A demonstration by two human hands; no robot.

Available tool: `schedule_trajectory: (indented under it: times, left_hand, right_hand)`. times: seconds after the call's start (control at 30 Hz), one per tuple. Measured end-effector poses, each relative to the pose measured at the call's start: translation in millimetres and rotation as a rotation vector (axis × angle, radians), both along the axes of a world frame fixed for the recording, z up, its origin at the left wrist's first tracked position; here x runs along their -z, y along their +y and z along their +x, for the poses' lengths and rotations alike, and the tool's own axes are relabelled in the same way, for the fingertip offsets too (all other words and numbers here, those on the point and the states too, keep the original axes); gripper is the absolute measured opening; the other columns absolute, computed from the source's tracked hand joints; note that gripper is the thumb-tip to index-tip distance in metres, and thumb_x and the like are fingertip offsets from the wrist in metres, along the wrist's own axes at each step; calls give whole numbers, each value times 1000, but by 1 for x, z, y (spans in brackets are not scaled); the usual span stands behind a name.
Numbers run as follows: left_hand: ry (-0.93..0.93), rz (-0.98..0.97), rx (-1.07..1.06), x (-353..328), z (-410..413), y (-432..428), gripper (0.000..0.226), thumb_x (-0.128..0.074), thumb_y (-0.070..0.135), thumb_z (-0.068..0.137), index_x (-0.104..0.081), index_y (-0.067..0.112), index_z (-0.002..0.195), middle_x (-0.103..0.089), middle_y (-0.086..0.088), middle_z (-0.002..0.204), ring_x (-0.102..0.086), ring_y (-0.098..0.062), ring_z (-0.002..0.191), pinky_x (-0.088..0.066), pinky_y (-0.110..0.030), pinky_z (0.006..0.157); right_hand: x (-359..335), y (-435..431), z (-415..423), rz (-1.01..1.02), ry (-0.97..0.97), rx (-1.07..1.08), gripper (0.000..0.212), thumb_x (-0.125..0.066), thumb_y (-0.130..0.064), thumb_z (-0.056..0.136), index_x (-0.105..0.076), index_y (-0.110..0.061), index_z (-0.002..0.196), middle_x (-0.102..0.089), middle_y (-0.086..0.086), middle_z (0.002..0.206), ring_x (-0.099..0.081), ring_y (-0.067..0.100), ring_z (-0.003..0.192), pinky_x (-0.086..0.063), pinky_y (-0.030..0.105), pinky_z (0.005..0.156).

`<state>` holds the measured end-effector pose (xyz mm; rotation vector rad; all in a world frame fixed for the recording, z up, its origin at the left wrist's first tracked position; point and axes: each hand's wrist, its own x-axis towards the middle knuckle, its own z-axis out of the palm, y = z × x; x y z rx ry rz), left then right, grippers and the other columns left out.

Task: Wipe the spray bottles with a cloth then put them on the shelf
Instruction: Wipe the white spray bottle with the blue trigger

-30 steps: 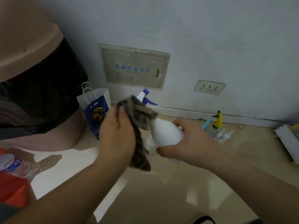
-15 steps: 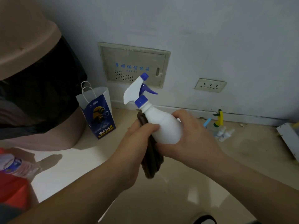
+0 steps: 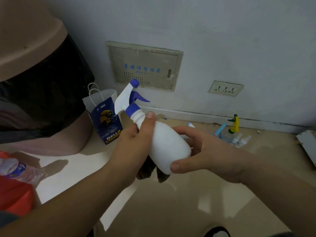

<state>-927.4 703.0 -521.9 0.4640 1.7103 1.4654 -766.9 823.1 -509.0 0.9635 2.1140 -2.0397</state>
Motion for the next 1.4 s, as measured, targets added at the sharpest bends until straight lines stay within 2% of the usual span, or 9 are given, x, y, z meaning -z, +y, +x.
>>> schedule_trajectory:
  times: [0.17, 0.3, 0.5, 0.63, 0.77, 0.97, 1.1, 1.23, 1.4]
  left_hand:
    - [19, 54, -7, 3, -4, 0, 40, -42, 60, 99, -67, 28, 96, -74, 17, 76, -72, 1, 69, -56, -20, 54]
    - [13, 90, -1, 1, -6, 3, 45, -38, 54, 104, -70, 25, 93, -78, 11, 81, -74, -1, 73, -54, -14, 54]
    - [144, 36, -26, 5, -6, 3, 46, -40, 55, 103, -70, 22, 93, -77, 10, 83, -73, -3, 77, -58, -24, 66]
    - [390, -1, -17, 10, -14, 3, 44, -48, 50, 103, -66, 16, 82, -70, -5, 76, -71, -18, 71, -62, -42, 68]
    - [621, -65, -8, 11, -19, 3, 37, -54, 47, 101, -67, 18, 82, -68, 0, 74, -66, -15, 67, -60, -38, 65]
    - [446, -8, -203, -15, -37, 2, 20, -64, 44, 97, -66, 25, 99, -70, 5, 87, -69, -11, 81, -57, -30, 70]
    - [501, 155, -5, -14, -10, -6, 12, -58, 27, 103, -63, 36, 109, -70, 18, 92, -67, 3, 83, -60, -28, 66]
    - [860, 305, 372, 6, 18, -15, 44, -49, 21, 100, -59, 30, 142, -53, 20, 149, -39, -4, 146, -37, -35, 120]
    - [881, 214, 403, 13, -6, 0, 49, -36, 40, 101, -42, 38, 150, -21, 40, 157, -3, 11, 152, -12, -39, 129]
  right_hand:
    - [2, -7, -5, -33, 11, 85, 85, -95, -5, 66, -60, -38, 135, -76, 7, 120, -75, 27, 109, -60, 44, 99]
    - [0, -1, -6, -344, 68, 159, 59, -78, -37, 83, -66, -14, 136, -72, 13, 131, -70, 31, 120, -58, 41, 98]
    - [5, -8, -7, -521, 37, 224, 58, -73, -44, 90, -62, -14, 139, -70, 19, 133, -69, 37, 121, -55, 51, 103]
    - [7, -13, -10, -519, 27, 196, 66, -77, -40, 84, -60, -8, 139, -71, 19, 129, -72, 33, 116, -59, 44, 93]
    - [7, -20, -13, -586, 59, 152, 56, -74, -27, 85, -62, -7, 136, -74, 17, 124, -74, 29, 109, -62, 38, 87]
    - [16, -17, -14, -334, 31, 248, 73, -93, -22, 71, -61, -21, 137, -75, 7, 124, -74, 25, 110, -62, 38, 89]
    - [16, -18, -16, -115, 2, 365, 80, -102, -27, 56, -63, -30, 126, -75, 2, 116, -76, 22, 102, -65, 44, 87]
    - [12, -26, -18, 21, 92, 333, 58, -90, -13, 77, -64, -30, 126, -79, -10, 109, -77, 9, 100, -65, 30, 79]
    - [8, -28, -17, 71, 46, 311, 59, -93, -18, 72, -63, -27, 122, -77, -6, 105, -77, 6, 88, -63, 25, 73]
